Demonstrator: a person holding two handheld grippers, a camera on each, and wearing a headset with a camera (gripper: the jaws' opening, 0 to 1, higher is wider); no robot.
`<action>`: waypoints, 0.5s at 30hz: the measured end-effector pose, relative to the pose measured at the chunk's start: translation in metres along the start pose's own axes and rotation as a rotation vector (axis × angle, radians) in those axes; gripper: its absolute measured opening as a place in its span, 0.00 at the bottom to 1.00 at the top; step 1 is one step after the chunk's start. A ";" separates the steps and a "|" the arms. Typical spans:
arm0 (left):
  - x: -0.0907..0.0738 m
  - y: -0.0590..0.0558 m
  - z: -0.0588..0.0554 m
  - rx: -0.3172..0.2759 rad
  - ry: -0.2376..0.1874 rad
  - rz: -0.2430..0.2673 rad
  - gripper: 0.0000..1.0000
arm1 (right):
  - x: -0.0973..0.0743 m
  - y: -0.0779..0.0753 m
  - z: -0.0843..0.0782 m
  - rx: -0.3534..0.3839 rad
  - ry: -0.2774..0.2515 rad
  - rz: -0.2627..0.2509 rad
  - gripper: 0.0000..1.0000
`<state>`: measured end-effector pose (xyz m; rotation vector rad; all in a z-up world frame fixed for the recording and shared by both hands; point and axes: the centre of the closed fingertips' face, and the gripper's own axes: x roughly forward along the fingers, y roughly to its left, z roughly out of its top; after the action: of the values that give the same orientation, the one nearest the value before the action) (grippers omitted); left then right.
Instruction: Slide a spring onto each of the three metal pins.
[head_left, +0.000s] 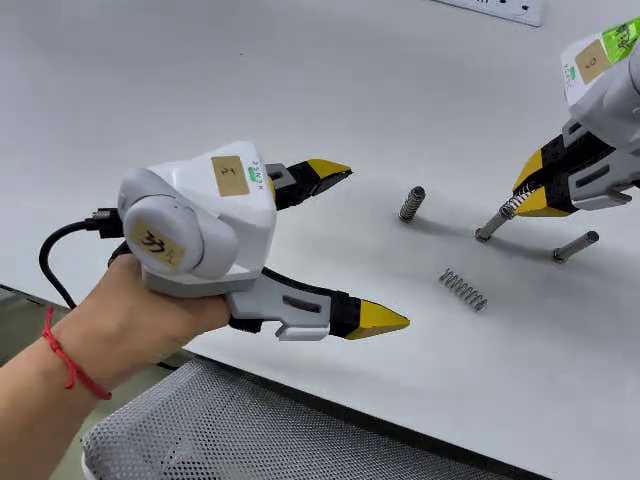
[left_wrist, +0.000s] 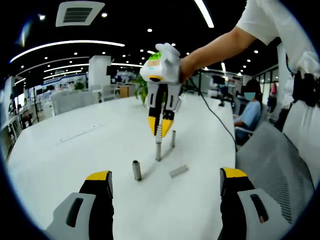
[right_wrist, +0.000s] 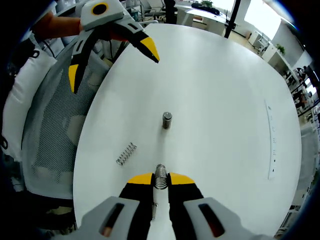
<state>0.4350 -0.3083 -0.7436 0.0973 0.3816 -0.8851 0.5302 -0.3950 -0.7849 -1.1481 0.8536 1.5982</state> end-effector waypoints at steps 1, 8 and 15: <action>0.000 0.001 0.000 -0.004 -0.002 0.001 0.90 | 0.001 0.002 0.000 0.001 0.002 0.006 0.12; 0.000 0.004 0.001 -0.006 -0.009 0.005 0.90 | 0.005 0.000 -0.002 -0.003 0.005 0.010 0.12; 0.000 0.004 -0.002 -0.007 -0.004 0.005 0.90 | 0.009 0.001 -0.003 -0.008 0.006 0.010 0.12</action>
<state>0.4375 -0.3053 -0.7454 0.0901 0.3800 -0.8793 0.5288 -0.3953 -0.7942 -1.1566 0.8582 1.6085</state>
